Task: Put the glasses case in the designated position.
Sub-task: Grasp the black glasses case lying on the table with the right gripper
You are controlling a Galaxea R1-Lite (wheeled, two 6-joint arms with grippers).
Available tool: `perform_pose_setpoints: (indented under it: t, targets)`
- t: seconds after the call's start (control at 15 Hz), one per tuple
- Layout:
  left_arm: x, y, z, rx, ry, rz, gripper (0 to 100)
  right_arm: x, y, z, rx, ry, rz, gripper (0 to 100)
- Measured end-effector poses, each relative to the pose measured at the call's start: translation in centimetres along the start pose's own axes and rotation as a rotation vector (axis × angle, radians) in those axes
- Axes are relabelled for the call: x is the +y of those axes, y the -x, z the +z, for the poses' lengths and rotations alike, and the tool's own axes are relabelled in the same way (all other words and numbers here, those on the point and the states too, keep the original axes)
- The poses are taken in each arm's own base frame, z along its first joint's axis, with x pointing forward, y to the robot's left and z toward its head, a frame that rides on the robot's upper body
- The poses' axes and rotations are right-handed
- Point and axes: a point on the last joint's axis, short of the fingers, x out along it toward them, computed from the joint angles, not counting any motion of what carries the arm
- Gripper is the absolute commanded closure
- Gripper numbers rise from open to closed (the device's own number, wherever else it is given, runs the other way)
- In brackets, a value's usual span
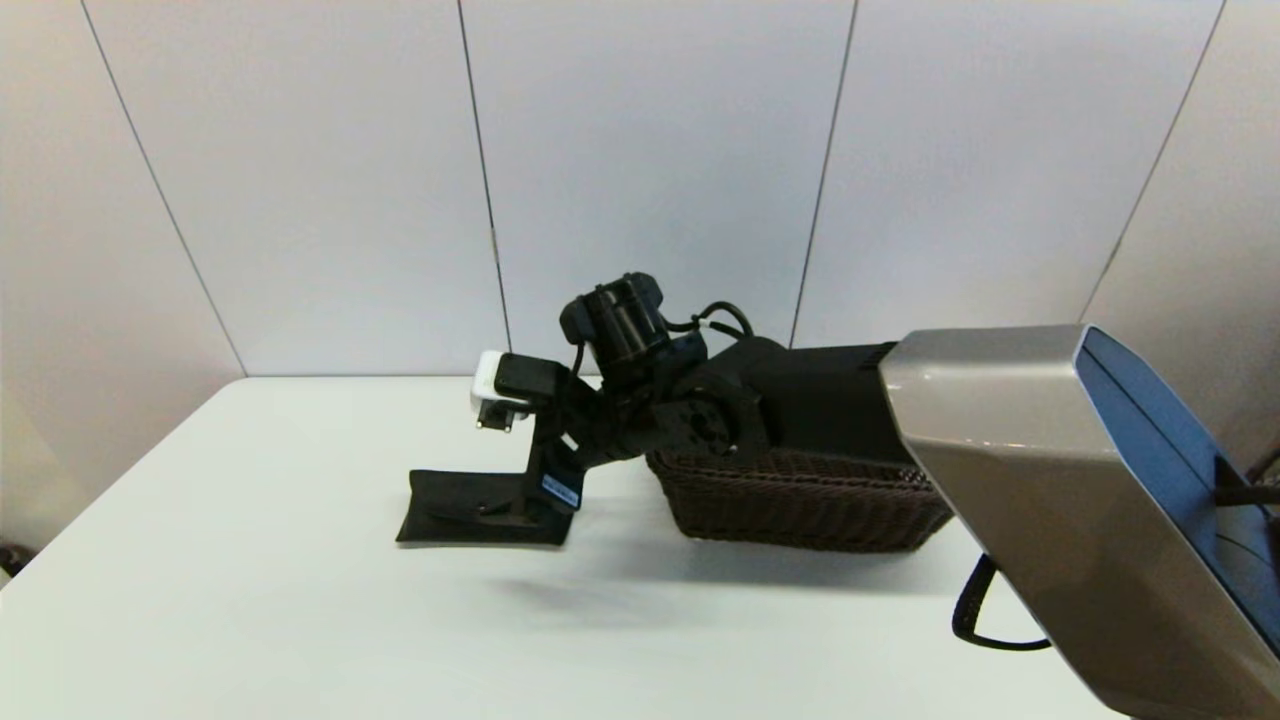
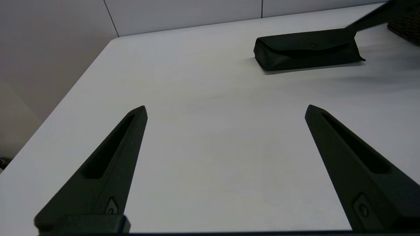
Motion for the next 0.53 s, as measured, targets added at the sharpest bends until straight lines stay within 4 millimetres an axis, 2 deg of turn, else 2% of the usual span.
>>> perform_pose_setpoints:
  t: [0.2, 0.53]
  targets:
    - [0.0, 0.0, 0.0, 0.0, 0.0, 0.0, 0, 0.5, -0.5, -0.8, 0.037, 0.078, 0.038, 0]
    - [0.0, 0.0, 0.0, -0.002, 0.0, -0.001, 0, 1.1, -0.7, -1.4, 0.084, 0.04, 0.074, 0]
